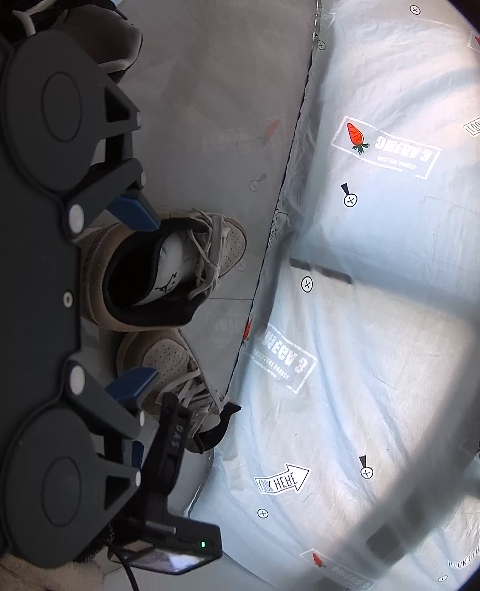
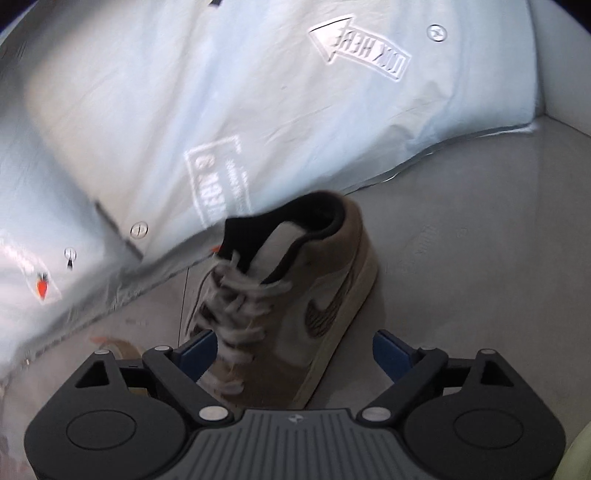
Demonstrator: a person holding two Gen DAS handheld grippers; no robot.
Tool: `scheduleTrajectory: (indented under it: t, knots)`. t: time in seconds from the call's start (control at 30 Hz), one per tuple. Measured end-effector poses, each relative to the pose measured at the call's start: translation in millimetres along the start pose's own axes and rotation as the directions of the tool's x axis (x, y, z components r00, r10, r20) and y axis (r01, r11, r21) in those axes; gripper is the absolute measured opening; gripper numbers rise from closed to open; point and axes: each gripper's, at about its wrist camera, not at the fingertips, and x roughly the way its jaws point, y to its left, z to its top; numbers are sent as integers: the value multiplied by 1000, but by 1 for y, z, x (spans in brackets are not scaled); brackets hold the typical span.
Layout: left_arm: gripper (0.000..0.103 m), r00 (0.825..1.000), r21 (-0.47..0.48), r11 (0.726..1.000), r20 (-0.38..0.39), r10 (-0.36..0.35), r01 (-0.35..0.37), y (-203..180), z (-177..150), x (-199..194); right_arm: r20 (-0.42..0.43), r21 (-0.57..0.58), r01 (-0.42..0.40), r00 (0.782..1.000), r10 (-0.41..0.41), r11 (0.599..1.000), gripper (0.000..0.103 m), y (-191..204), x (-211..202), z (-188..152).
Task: Organize scattered shoes
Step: 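Lift and carry the brown Nike sneaker with the right gripper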
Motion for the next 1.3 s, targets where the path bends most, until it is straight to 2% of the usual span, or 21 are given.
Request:
scheduleTrajectory:
  t: [0.1, 0.27, 0.33, 0.37, 0.47, 0.53, 0.57, 0.67, 0.73, 0.8, 0.97, 1.1, 1.2, 1.3]
  knots:
    - [82, 1000, -24, 1000, -7, 9, -9, 5, -1, 1, -33, -104, -11, 999, 8, 995, 93, 15, 7, -9]
    - [82, 1000, -44, 999, -1, 11, -11, 8, 1, 1, -23, -131, 39, 999, -42, 991, 95, -2, 3, -2]
    - [82, 1000, -43, 999, -1, 5, -5, 8, 0, 1, -15, -131, 92, 995, -95, 987, 95, -12, 0, -1]
    - [82, 1000, -43, 999, -2, 0, 0, 7, 0, 1, -25, -133, 185, 981, -190, 974, 95, -23, 1, -1]
    - [82, 1000, -43, 999, -8, -6, 5, 5, -1, 3, -97, -32, 227, 969, -229, 973, 91, -62, 5, 2]
    - [82, 1000, -48, 999, -12, -9, 9, 5, -2, 6, -105, 105, 219, 972, -208, 970, 92, -88, -6, 6]
    - [82, 1000, -50, 999, -14, -11, 10, 4, -2, 7, -85, 111, 197, 978, -189, 974, 92, -88, -11, 8]
    - [82, 1000, -49, 999, -13, -5, 4, 2, -1, 9, -39, 63, 87, 996, -85, 994, 96, -67, -16, 12]
    - [82, 1000, -44, 999, -7, -2, 2, 3, -1, 6, -42, 28, 18, 999, -17, 999, 101, -43, -11, 12]
    - [82, 1000, -48, 999, -1, 12, -12, 6, -1, 3, -56, -11, -40, 998, 39, 999, 101, -16, -3, 11]
    - [82, 999, -94, 995, 4, 45, -44, 19, 1, 0, -97, -148, -33, 995, 19, 988, 103, 52, 29, 1]
    - [82, 999, -93, 994, 8, 52, -51, 21, 3, 0, -56, -264, 75, 994, -93, 962, 103, 76, 38, -13]
    - [82, 999, -93, 995, -5, 41, -41, 21, 2, 2, -101, -239, 25, 994, -51, 971, 103, 64, 40, -7]
    - [82, 999, -83, 996, -2, 34, -34, 19, 2, 1, -227, -87, -55, 973, 34, 995, 102, 35, 47, 3]
